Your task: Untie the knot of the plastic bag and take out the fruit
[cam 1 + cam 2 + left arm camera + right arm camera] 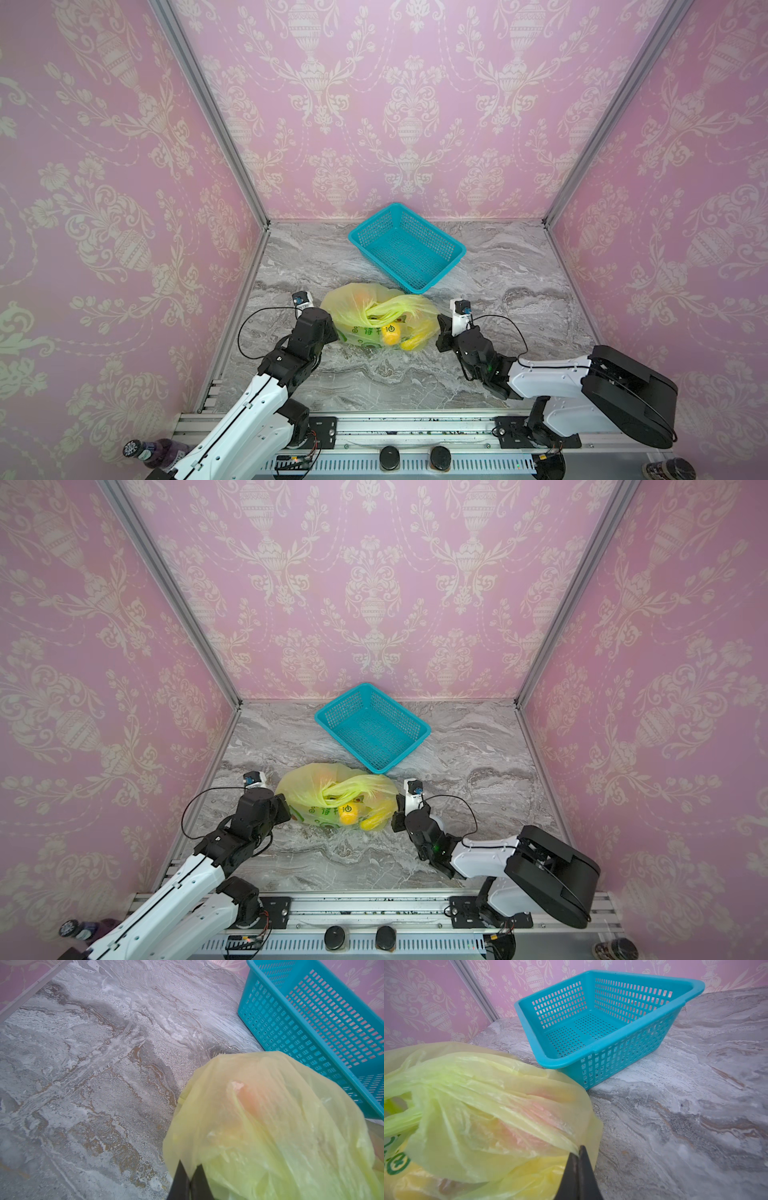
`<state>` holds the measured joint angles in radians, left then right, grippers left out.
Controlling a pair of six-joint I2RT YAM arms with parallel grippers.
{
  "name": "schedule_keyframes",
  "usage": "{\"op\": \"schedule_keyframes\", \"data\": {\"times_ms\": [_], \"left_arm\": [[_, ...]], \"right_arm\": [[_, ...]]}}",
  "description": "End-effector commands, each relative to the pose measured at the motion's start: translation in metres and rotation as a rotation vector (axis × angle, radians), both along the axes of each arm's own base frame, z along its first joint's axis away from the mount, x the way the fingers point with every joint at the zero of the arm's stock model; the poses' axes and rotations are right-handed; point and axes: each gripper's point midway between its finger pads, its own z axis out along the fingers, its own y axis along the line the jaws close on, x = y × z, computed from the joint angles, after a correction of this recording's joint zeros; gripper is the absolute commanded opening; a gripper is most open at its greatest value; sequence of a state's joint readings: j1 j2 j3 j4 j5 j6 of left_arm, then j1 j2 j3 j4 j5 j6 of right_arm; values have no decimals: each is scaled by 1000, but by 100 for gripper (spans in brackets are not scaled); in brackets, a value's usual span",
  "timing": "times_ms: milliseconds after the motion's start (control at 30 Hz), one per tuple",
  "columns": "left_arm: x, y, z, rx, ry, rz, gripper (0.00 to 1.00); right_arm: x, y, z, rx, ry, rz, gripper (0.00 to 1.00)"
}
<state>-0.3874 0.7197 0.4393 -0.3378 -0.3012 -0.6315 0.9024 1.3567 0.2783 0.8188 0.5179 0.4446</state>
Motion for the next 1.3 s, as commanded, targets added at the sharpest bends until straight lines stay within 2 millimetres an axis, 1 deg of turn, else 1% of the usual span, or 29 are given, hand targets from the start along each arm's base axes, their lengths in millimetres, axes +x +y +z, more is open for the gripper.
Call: {"op": "schedule_keyframes", "data": {"times_ms": [0, 67, 333, 467, 700, 800, 867, 933, 1033, 1133, 1200, 1267], "left_arm": [[-4, 11, -2, -24, -5, 60, 0], [-7, 17, -2, -24, -5, 78, 0], [-9, 20, -1, -44, -12, 88, 0], [-11, 23, -3, -50, -15, 105, 0], [-15, 29, 2, -58, -39, 128, 0], [-15, 28, 5, -65, -49, 119, 0], [-13, 23, 6, -74, -49, 91, 6], [-10, 17, 9, -85, -51, 59, 15], [-8, 12, 14, -83, -54, 33, 29], [-8, 16, 31, -41, -61, 28, 45], [-9, 19, 45, -9, -67, 20, 55], [-12, 21, 58, 14, -76, 10, 65]], "right_arm": [[4, -14, 13, 70, -42, -72, 0], [2, -18, 14, 82, -51, -80, 0], [0, -22, 14, 104, -60, -87, 0], [-3, -28, 15, 121, -75, -100, 0], [-5, -36, 15, 137, -83, -122, 0], [-5, -36, 15, 133, -81, -123, 4], [-5, -34, 15, 133, -81, -111, 10], [-6, -31, 17, 125, -88, -88, 21], [-11, -24, 23, 112, -102, -35, 35], [-17, -19, 33, 62, -129, 11, 47], [-24, -13, 45, 16, -169, 60, 55], [-37, -3, 59, -40, -231, 130, 63]]}}
